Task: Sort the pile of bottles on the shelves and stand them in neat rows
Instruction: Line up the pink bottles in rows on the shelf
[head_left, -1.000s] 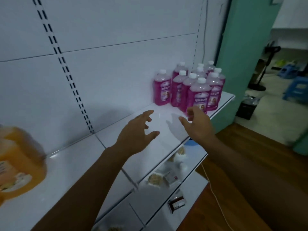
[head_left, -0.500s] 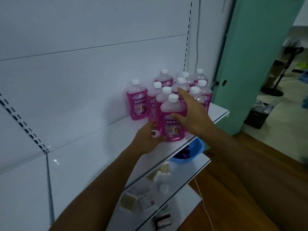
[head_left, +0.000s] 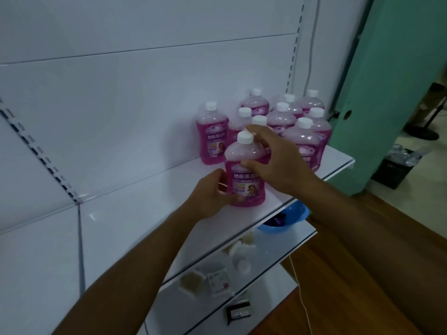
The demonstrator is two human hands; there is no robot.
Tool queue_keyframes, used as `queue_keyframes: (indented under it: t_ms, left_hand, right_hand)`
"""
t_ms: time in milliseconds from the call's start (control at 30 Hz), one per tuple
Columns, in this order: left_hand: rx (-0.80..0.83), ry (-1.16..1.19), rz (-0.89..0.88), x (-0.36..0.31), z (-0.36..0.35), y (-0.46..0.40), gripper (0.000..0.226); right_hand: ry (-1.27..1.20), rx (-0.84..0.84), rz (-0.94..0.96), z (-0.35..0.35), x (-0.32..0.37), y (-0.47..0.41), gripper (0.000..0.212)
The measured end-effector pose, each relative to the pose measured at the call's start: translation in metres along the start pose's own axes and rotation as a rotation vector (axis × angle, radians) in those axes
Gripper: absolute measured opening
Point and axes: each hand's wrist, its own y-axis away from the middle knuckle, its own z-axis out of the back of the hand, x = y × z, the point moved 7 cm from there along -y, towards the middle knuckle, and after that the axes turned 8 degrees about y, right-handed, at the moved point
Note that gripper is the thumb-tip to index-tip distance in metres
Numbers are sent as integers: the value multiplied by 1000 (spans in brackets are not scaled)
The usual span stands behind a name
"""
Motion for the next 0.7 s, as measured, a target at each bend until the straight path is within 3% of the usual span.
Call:
queue_keyframes:
  t_ms: [133,267,400,700]
  left_hand:
    - [-88,-48,18,16,55,30,59]
    - [-309,-85,87,43,121,64,46]
    - [-510,-113,102,67,172,94,46]
    - [-767,-39,166,100,226,111,47]
  right_hand:
    - [-93,45,72,-33,43,-22,64]
    - [-168,119,141,-82,93,-49,65]
    - [-211,182,184,-130,133,-74,67]
    - [-223,263,355,-192,184,-115,63]
